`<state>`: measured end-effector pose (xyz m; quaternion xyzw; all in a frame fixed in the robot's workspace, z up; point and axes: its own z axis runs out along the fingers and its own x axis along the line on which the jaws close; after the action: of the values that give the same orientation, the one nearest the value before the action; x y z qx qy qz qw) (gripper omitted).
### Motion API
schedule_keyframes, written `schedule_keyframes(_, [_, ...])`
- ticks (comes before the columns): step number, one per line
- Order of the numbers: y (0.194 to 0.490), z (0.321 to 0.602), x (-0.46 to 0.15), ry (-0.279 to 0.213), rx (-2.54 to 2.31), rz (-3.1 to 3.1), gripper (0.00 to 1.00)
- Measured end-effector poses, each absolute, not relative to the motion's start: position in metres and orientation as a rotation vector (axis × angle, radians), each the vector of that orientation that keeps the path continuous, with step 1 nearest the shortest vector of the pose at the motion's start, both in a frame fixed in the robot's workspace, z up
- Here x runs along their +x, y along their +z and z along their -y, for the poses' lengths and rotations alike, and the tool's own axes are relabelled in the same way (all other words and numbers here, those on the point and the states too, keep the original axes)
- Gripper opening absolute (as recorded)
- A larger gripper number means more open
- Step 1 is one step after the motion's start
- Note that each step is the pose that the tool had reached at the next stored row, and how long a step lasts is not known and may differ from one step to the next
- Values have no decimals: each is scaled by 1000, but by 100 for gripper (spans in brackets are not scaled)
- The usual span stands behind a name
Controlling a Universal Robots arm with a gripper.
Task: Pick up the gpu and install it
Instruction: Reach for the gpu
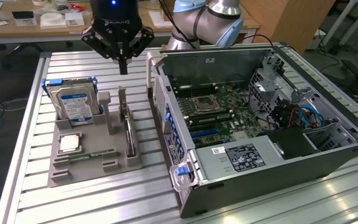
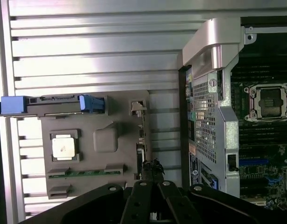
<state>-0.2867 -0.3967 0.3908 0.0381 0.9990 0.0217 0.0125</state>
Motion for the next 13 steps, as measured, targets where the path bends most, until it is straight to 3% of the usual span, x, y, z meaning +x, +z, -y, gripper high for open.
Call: schedule_keyframes(13, [390,419,-289,68,118,-3114,11])
